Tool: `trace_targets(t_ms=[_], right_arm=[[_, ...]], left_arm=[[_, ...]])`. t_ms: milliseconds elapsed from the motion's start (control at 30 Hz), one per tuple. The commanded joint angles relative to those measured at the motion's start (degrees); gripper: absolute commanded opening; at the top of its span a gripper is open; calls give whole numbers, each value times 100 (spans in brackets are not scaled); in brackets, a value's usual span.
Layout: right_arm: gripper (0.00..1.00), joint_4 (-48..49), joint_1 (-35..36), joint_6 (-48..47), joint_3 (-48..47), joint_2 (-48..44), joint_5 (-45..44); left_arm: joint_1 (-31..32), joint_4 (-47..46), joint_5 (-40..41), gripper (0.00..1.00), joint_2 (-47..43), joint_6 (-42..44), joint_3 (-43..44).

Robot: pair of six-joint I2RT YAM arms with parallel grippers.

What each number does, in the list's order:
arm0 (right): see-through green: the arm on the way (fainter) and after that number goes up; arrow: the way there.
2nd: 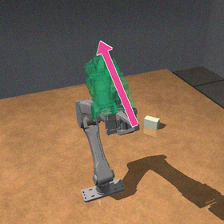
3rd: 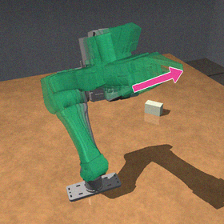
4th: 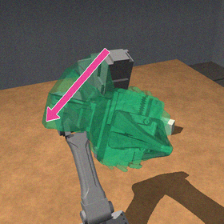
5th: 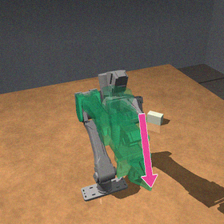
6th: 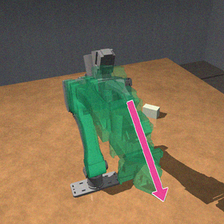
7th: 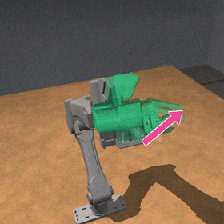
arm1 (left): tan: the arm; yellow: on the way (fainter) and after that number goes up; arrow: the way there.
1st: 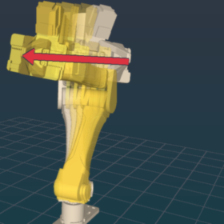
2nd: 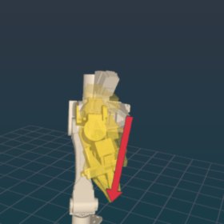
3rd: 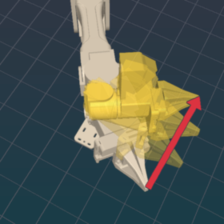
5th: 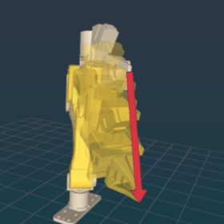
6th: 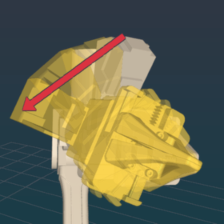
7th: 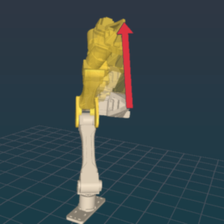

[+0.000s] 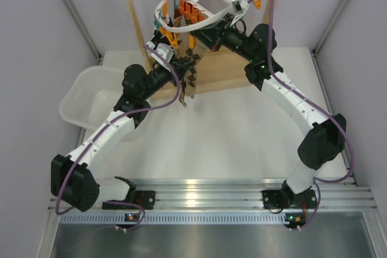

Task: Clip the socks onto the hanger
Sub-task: Clamp the sock onto the hanger.

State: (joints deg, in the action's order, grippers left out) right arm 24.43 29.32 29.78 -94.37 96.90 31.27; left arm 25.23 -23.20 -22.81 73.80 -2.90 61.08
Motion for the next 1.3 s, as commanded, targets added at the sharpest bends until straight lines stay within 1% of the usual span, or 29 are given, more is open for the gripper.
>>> trace_targets(t_ms=[0,33,100,167,233,333,367,433,467,567,633,700,733,767,833,867,900,967,1000,1067,1100,1133,1200,1233,1267], right_arm=[[3,247,-172,37,6,-233,-428],[3,247,-172,37,6,-251,-428],[14,264,-164,54,6,-242,-394],[28,273,-172,72,32,-251,-358],[29,273,-172,63,24,-251,-358],[34,247,-181,63,15,-260,-349],[39,256,-181,72,15,-260,-341],[46,247,-181,72,6,-260,-323],[52,238,-181,72,6,-260,-314],[62,221,-172,80,15,-268,-314],[66,194,-172,81,15,-295,-305],[68,168,-181,63,32,-321,-297],[70,159,-190,72,59,-339,-305],[70,150,-173,54,85,-365,-297],[71,124,-190,28,164,-444,-288],[71,106,-190,19,199,-470,-288],[71,89,-190,10,286,-540,-279],[71,36,-190,-60,375,-611,-261],[72,-34,-181,-77,471,-698,-279],[72,-95,-207,-113,594,-804,-253],[73,-157,-207,-121,734,-926,-253],[73,-183,-216,-156,823,-988,-253],[74,-262,-208,-209,1077,-1181,-235],[75,-359,-207,-262,1165,-1243,-235],[75,-403,-216,-280,1262,-1322,-226]], left_arm=[[25,-492,57,0,12,-53,282],[34,-492,48,0,20,-53,290],[34,-501,66,0,38,-44,299],[34,-519,92,0,38,-44,299],[34,-545,101,0,29,-53,299],[34,-563,101,0,38,-36,326],[34,-563,110,0,38,-44,326],[43,-571,110,0,47,-44,352],[43,-571,127,0,55,-36,361],[52,-554,162,0,56,8,361],[52,-537,163,0,73,35,343],[52,-501,163,0,73,35,352],[52,-466,145,7,82,35,352],[52,-405,145,23,82,35,352],[52,-308,119,38,38,52,343],[61,-195,119,42,29,70,317],[61,-141,119,51,-49,87,299],[52,-1,136,62,-129,149,229],[52,165,154,71,-251,166,194],[52,412,233,75,-401,210,80],[52,683,268,79,-575,228,36],[52,833,338,86,-673,237,-8],[43,1176,434,92,-953,246,-87],[43,1543,592,98,-1051,246,-114],[26,1747,672,98,-1148,228,-149]])
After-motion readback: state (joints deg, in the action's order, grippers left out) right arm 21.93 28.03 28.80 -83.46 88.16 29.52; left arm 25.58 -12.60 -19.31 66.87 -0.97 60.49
